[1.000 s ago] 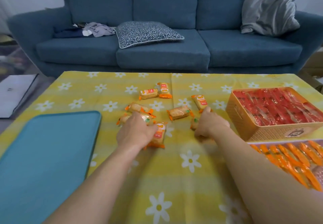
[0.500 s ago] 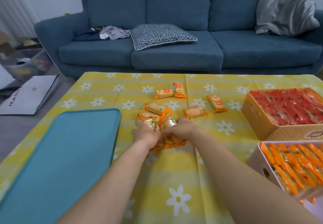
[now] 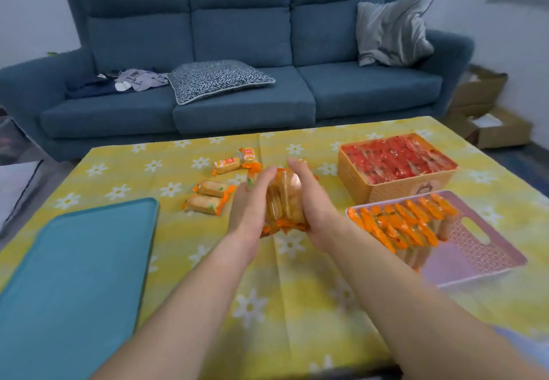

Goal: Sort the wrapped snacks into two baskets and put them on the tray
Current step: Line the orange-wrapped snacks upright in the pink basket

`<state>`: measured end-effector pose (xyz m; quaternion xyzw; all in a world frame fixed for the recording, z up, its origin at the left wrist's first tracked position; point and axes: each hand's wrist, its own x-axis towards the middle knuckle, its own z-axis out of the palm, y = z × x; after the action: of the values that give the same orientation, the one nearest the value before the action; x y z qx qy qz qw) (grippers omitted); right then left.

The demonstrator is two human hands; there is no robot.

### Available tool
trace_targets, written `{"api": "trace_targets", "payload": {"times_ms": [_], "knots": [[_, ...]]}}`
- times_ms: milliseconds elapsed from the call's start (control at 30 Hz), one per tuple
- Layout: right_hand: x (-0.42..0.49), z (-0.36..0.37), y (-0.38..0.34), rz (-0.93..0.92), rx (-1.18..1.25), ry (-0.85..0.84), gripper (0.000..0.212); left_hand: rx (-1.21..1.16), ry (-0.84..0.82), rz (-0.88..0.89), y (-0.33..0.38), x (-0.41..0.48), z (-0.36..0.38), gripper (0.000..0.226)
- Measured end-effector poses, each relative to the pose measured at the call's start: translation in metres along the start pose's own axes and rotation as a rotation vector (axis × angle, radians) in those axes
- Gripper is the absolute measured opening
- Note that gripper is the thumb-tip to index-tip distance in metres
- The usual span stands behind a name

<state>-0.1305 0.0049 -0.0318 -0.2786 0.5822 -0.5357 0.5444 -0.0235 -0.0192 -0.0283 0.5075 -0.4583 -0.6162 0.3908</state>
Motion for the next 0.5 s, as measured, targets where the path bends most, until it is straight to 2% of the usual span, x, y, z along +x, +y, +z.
{"api": "trace_targets", "payload": {"times_ms": [67, 100, 167, 233, 300, 367, 433, 500], "knots": [[-0.028, -0.042, -0.017, -0.069, -0.150, 0.201, 0.090, -0.089, -0.148, 0.043, 0.001, -0.023, 0.043, 0.070], [-0.041, -0.066, -0.022, -0.141, -0.226, 0.297, 0.090, -0.166, -0.216, 0.046, 0.000, -0.034, 0.068, 0.069], [-0.067, -0.119, -0.026, -0.289, -0.295, 0.456, 0.077, -0.321, -0.345, -0.007, -0.011, -0.053, 0.123, 0.067], [-0.086, -0.166, -0.025, -0.376, -0.296, 0.549, 0.064, -0.331, -0.403, -0.040, -0.021, -0.069, 0.170, 0.067], [-0.100, -0.213, -0.020, -0.464, -0.303, 0.611, 0.046, -0.213, -0.460, -0.016, -0.033, -0.082, 0.213, 0.069], [-0.103, -0.249, -0.011, -0.466, -0.410, 0.613, 0.032, 0.102, -0.483, 0.118, -0.042, -0.086, 0.237, 0.074], [-0.101, -0.277, 0.006, -0.354, -0.695, 0.564, 0.034, 0.431, -0.420, 0.196, -0.049, -0.084, 0.243, 0.077], [-0.098, -0.295, 0.012, -0.308, -0.919, 0.638, 0.040, 0.516, -0.331, 0.275, -0.054, -0.076, 0.232, 0.076]]}}
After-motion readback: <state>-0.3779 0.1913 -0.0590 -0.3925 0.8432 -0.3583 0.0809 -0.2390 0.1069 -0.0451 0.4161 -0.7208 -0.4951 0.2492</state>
